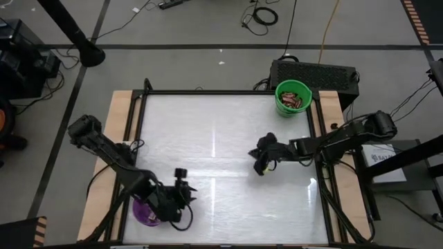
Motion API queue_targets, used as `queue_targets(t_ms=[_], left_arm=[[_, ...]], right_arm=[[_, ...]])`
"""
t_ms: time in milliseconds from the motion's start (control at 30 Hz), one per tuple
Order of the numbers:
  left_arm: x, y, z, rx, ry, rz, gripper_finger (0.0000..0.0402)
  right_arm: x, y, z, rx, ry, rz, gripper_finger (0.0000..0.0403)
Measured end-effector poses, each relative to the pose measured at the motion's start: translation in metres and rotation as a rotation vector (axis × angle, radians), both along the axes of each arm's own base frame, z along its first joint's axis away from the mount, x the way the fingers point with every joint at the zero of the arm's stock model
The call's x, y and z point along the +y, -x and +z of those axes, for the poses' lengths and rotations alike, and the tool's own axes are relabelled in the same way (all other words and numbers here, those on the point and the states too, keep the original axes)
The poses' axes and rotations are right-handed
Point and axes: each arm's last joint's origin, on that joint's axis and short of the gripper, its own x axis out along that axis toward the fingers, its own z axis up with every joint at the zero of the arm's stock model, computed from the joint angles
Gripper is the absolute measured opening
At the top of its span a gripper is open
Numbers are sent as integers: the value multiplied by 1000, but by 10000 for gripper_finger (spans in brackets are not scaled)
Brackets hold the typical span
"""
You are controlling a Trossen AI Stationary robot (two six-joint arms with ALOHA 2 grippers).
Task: Sort candy by brand, put in halloween buckets
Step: Put the white candy bar into the purple bucket
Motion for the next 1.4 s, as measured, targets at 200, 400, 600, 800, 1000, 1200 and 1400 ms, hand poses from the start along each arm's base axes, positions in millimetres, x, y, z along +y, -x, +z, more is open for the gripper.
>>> queue_targets(t_ms=[200, 400, 600, 800, 1000, 1200, 1400], left_arm=[[-2, -32, -45, -202, 10, -84, 134], [21, -64, -87, -490, 159, -79, 134], [32, -86, -105, -586, 278, -148, 134], [32, -94, -110, -667, 247, -232, 134], [31, -101, -110, -696, 242, -230, 134], [35, -109, -102, -729, 250, -205, 134], [40, -120, -90, -783, 239, -136, 134]], right_arm=[[30, -12, 25, -288, -4, 200, 5], [61, -10, 47, -514, 20, 349, 5], [84, -2, 55, -589, 48, 457, 6], [100, 6, 55, -595, 92, 547, 6], [102, 7, 55, -592, 93, 551, 6], [102, 7, 52, -559, 93, 555, 6], [102, 8, 49, -525, 79, 551, 6]])
